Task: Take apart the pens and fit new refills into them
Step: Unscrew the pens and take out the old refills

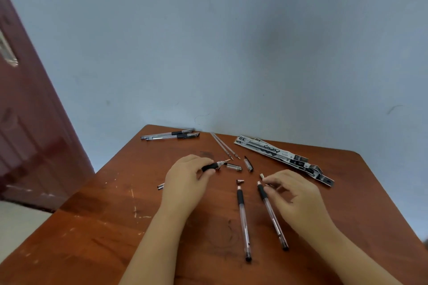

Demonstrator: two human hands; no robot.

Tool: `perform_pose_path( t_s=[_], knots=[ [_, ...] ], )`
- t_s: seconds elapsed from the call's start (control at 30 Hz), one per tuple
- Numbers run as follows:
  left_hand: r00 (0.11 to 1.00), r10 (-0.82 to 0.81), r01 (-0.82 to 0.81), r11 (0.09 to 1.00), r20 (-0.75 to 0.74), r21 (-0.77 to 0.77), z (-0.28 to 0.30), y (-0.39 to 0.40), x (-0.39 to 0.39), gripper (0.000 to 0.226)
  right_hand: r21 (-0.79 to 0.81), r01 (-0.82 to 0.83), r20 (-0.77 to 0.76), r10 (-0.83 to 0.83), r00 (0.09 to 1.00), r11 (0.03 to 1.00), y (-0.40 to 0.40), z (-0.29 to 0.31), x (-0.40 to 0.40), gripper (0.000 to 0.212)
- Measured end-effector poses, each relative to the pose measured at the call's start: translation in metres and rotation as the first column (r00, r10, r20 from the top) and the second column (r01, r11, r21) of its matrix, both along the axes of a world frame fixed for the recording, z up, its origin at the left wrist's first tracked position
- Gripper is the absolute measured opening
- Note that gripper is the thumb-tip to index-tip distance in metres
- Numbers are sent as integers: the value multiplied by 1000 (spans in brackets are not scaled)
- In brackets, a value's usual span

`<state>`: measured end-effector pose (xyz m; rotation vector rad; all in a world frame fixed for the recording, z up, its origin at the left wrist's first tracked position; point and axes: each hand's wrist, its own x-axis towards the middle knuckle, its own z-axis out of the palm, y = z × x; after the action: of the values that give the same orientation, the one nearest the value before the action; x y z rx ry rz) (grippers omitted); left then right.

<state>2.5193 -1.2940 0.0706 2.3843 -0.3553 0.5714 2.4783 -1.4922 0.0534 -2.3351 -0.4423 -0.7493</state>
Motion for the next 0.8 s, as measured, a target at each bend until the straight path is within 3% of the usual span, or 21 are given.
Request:
perform_pose_path(
  t_s=[0.2, 0.3, 0.37, 0.47, 0.53, 0.6, 0.67, 0.8],
  knots=[
    [980, 164, -172, 983, -115, -70, -3, 13, 7, 21, -217, -17, -147, -15, 989, 976, 42, 4, 27, 17],
    [978, 159, -167, 985, -137, -49, -5, 13, 8, 20, -409, 61, -44, -86, 995, 910, 63, 0, 45, 6],
    [979, 144, -151, 988, -145, -37, -5, 13, 7, 21, -434, 72, -73, -115, 991, 898, 70, -2, 53, 5],
    [982, 126, -131, 991, -142, -32, -4, 12, 8, 22, -493, 103, -69, -158, 985, 864, 73, -6, 58, 10],
    [985, 110, -115, 993, -133, -29, -4, 12, 8, 23, -522, 137, -35, -182, 983, 842, 73, -7, 56, 27],
    [989, 82, -85, 996, -121, -22, -4, 11, 7, 23, -523, 166, 7, -190, 982, 836, 71, -5, 54, 27],
    [992, 46, -48, 999, -120, -12, -4, 9, 6, 24, -463, 167, 20, -178, 984, 871, 64, -2, 48, 13],
    [993, -69, 70, 997, -94, 12, -3, 3, 4, 23, -201, 158, 12, -158, 987, 967, 43, 5, 38, 35]
  ],
)
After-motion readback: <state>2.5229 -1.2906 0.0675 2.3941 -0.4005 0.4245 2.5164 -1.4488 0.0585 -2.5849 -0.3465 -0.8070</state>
